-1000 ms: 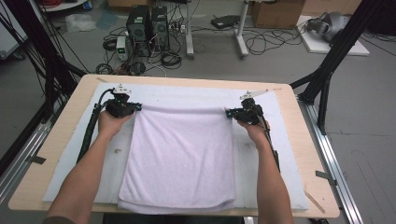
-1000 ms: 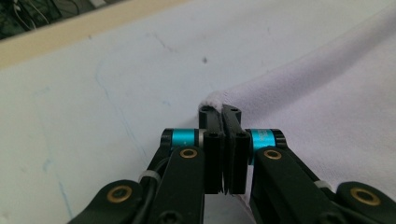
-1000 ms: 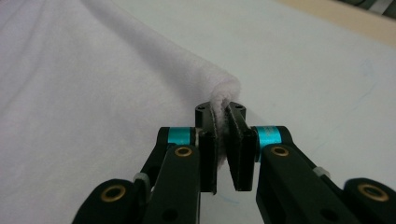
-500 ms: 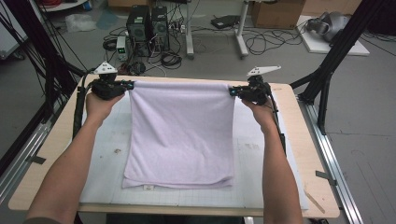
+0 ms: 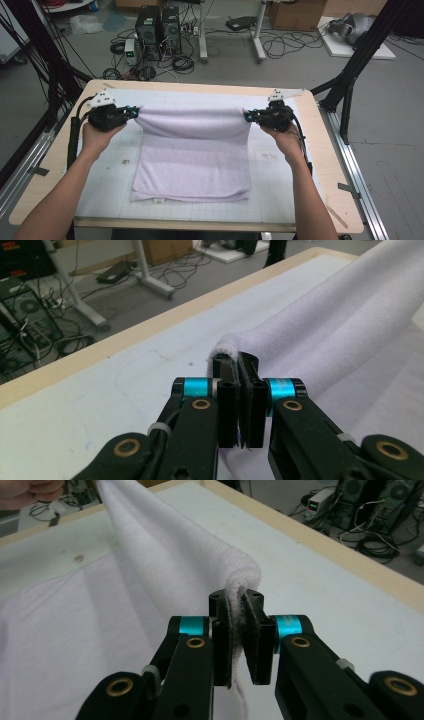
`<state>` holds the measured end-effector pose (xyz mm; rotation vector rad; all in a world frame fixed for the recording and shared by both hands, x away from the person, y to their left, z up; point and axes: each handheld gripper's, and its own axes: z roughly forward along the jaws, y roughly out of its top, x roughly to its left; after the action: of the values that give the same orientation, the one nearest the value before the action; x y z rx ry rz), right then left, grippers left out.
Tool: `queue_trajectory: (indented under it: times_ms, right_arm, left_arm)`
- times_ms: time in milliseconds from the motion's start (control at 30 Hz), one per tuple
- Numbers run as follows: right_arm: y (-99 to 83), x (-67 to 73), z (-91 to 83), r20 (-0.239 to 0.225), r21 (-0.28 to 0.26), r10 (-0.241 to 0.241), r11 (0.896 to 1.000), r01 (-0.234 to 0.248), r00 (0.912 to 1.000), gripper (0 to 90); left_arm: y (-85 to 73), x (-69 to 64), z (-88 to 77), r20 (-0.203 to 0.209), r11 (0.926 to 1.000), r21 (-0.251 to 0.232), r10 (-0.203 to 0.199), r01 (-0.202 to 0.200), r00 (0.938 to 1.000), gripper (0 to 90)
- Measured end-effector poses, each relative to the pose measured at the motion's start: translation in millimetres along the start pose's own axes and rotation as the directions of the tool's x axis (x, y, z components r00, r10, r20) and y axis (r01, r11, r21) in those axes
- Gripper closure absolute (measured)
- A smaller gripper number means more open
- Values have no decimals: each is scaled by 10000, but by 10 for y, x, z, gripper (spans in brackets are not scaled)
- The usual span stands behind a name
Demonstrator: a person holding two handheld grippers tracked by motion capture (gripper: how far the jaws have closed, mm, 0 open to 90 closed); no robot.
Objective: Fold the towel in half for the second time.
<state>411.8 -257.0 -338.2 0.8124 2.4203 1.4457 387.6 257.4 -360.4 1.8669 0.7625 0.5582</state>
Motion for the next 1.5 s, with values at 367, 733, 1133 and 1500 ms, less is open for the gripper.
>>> queue_trajectory:
  times_ms: [367,733,1133,1500]
  right_arm:
    - [-630,434,-75,-643,394,110,9992,-85,9979,832]
    - [-972,599,-103,-838,843,290,9962,-219,9961,685]
    - [-814,600,53,-911,1095,15,9940,85,9958,488]
    - [-857,642,147,-1862,1847,-178,9814,528,9824,850]
  left_arm:
    - [-606,-411,-259,905,9989,457,-122,81,9958,866]
    - [-821,-535,-460,1352,9926,1214,-223,58,9906,693]
    - [-680,-561,-272,1999,9879,1549,-298,-16,9794,453]
    - [-736,-635,-284,2453,9854,1640,52,-467,9694,823]
